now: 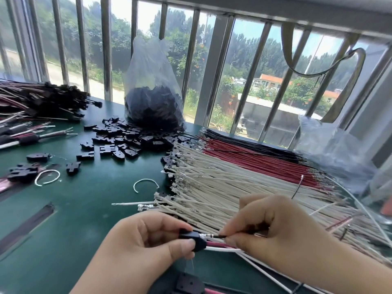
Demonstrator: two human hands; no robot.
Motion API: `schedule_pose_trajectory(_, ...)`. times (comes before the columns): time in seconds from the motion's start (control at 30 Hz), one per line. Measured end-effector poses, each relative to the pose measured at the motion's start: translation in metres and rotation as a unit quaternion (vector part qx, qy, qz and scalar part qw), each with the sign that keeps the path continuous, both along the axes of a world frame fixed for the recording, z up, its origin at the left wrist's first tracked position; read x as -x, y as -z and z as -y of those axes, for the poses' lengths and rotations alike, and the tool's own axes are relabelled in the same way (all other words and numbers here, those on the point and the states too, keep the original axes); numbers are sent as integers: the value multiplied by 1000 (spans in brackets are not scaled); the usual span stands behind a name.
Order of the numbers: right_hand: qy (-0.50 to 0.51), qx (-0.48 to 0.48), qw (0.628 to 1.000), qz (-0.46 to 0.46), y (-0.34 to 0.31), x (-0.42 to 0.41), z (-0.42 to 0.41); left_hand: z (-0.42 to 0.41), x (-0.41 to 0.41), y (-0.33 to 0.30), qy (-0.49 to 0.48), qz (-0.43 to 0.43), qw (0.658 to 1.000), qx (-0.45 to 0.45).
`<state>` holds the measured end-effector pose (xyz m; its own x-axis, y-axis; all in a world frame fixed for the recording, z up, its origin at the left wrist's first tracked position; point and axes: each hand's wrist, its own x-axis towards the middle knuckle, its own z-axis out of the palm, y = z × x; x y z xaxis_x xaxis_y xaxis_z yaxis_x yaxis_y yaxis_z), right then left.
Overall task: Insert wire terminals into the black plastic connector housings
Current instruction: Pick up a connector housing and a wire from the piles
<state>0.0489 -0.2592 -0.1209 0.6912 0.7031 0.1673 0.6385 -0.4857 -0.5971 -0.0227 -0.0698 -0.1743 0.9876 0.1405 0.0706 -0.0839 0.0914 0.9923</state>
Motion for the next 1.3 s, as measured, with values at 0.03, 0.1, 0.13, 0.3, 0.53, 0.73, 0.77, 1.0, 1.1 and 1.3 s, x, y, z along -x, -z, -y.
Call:
schedule_pose_trajectory(0.03,-3,7,1000,1,0,0,0,0,0,-1,-2,1,1000,2)
schedule_pose_trajectory(0.1,-5,9,1000,-3,-2,-2,1,-1,1,-1,-6,2,1000,10)
schedule_pose_trajectory(0.13,-5,4,1000,-2,-2,-2,2,-1,1,-1,-5,2,1000,15)
schedule_pose_trajectory(0.3,-5,-6,1000,2,-1,-1,2,-2,1,1,16,2,1000,5)
schedule_pose_trajectory(0.53,-71,-12,990,122,2,1,6,-5,1,3,26,4,1000,2)
schedule_pose_trajectory(0.73,-117,-11,953,279,6,-1,2,-4,2,3,46,-17,999,6)
schedule_pose_trajectory(0.77,-113,-7,959,260,8,0,0,-3,2,3,43,-20,999,-2)
schedule_pose_trajectory(1.0,-40,19,994,96,18,-2,-5,0,-1,8,-6,20,999,-32)
schedule_pose_trajectory(1.1,-35,8,999,36,16,-6,-6,-1,-2,7,-14,25,999,-16)
schedule_pose_trajectory(1.3,-23,-47,998,39,21,-4,-9,0,-2,6,-20,15,999,-21)
